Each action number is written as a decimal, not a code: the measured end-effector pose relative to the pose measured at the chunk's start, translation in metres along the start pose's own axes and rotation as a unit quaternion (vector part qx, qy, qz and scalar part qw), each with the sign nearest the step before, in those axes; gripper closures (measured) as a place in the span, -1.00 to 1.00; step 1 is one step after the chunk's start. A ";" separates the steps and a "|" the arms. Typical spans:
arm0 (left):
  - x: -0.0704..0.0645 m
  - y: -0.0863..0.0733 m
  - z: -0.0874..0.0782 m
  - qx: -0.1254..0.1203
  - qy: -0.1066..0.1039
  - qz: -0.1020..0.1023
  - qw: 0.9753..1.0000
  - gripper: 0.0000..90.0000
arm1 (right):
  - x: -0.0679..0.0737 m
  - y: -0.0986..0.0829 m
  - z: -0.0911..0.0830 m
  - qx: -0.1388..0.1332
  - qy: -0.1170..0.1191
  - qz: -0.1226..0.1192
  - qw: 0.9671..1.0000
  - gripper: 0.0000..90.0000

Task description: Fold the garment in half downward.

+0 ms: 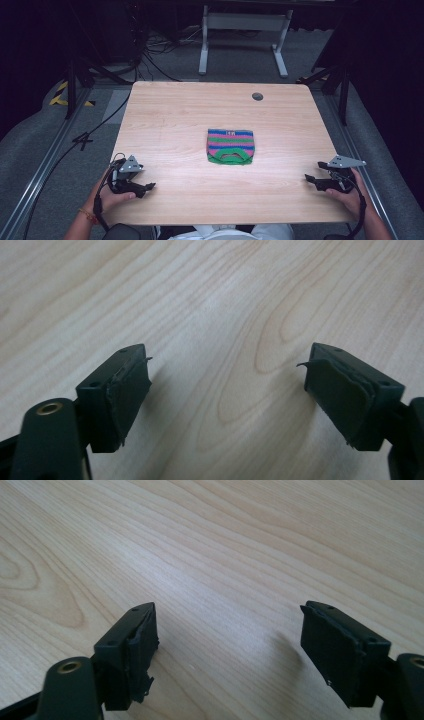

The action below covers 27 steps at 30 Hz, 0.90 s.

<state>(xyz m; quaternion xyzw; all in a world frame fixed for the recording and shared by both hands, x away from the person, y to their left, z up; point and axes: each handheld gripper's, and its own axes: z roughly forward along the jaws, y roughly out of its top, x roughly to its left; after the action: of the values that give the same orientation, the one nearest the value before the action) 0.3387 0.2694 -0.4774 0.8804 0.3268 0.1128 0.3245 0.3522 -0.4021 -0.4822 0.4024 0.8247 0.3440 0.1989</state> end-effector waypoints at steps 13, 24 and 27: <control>-0.003 -0.007 0.002 -0.027 0.019 -0.018 0.999 -0.72 | -0.004 -0.005 0.002 -0.009 0.013 0.027 1.000 -0.58; -0.002 -0.006 0.003 -0.027 0.022 -0.024 0.999 -0.74 | -0.004 -0.005 0.002 -0.009 0.010 0.031 0.999 -0.58; -0.002 -0.006 0.003 -0.027 0.022 -0.025 0.999 -0.74 | -0.004 -0.005 0.002 -0.008 0.008 0.031 0.999 -0.58</control>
<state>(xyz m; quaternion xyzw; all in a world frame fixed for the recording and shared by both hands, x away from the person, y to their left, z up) 0.3354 0.2702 -0.4831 0.8602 0.3526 0.1332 0.3436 0.3538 -0.4066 -0.4870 0.4232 0.8107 0.3600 0.1846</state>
